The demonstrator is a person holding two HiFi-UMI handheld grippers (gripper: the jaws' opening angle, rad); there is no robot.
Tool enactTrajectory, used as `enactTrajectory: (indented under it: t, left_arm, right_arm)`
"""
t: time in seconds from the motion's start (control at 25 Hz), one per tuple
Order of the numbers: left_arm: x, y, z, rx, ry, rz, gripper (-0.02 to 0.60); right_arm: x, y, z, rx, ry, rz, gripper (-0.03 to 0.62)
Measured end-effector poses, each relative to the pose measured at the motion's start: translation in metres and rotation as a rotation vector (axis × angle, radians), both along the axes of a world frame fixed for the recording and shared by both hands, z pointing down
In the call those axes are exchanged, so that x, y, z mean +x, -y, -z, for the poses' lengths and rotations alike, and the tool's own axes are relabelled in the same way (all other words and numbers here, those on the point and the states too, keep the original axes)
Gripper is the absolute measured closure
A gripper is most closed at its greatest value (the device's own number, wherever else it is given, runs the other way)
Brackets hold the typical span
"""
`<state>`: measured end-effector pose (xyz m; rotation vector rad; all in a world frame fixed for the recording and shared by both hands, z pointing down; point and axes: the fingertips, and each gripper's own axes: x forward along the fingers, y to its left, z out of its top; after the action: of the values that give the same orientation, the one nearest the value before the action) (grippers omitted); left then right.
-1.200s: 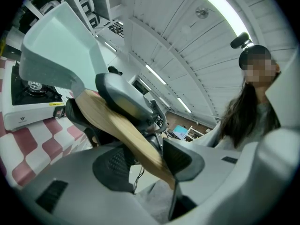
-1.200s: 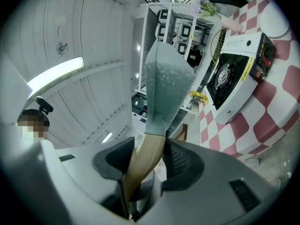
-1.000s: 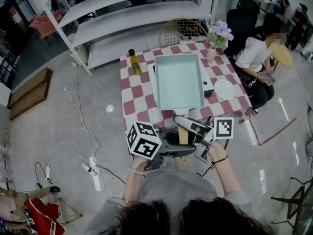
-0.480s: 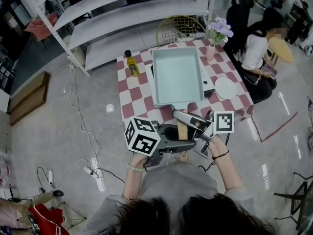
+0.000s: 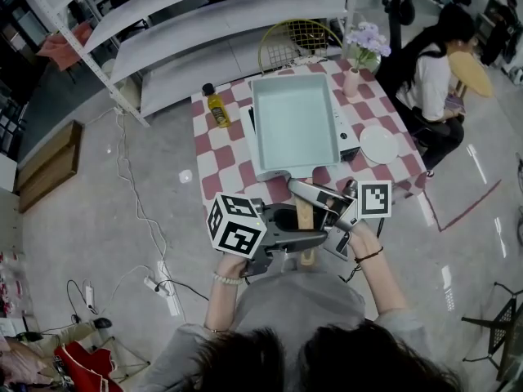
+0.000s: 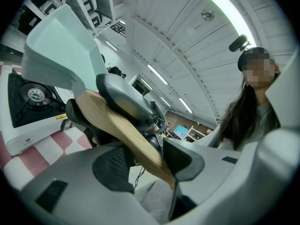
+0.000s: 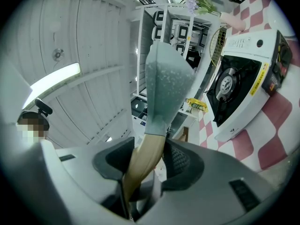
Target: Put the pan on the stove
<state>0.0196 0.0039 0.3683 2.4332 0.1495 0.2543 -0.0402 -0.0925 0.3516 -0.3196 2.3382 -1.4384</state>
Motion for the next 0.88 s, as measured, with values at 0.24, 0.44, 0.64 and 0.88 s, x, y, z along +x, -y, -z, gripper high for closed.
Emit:
enactTrajectory:
  t: [0.24, 0.44, 0.64, 0.88]
  left_arm:
    - [0.006, 0.022, -0.003, -0.017, 0.006, 0.025, 0.387]
    - [0.013, 0.049, -0.004, -0.033, 0.006, 0.058, 0.387]
    - [0.021, 0.074, -0.015, -0.047, 0.013, 0.085, 0.387]
    - [0.028, 0.1, -0.016, -0.066, 0.016, 0.119, 0.387]
  right_arm:
    - [0.004, 0.021, -0.004, -0.016, 0.004, 0.025, 0.396]
    - [0.007, 0.046, -0.007, -0.037, 0.002, 0.058, 0.396]
    - [0.012, 0.07, -0.019, -0.056, 0.002, 0.089, 0.398]
    - [0.016, 0.094, -0.022, -0.086, 0.011, 0.123, 0.398]
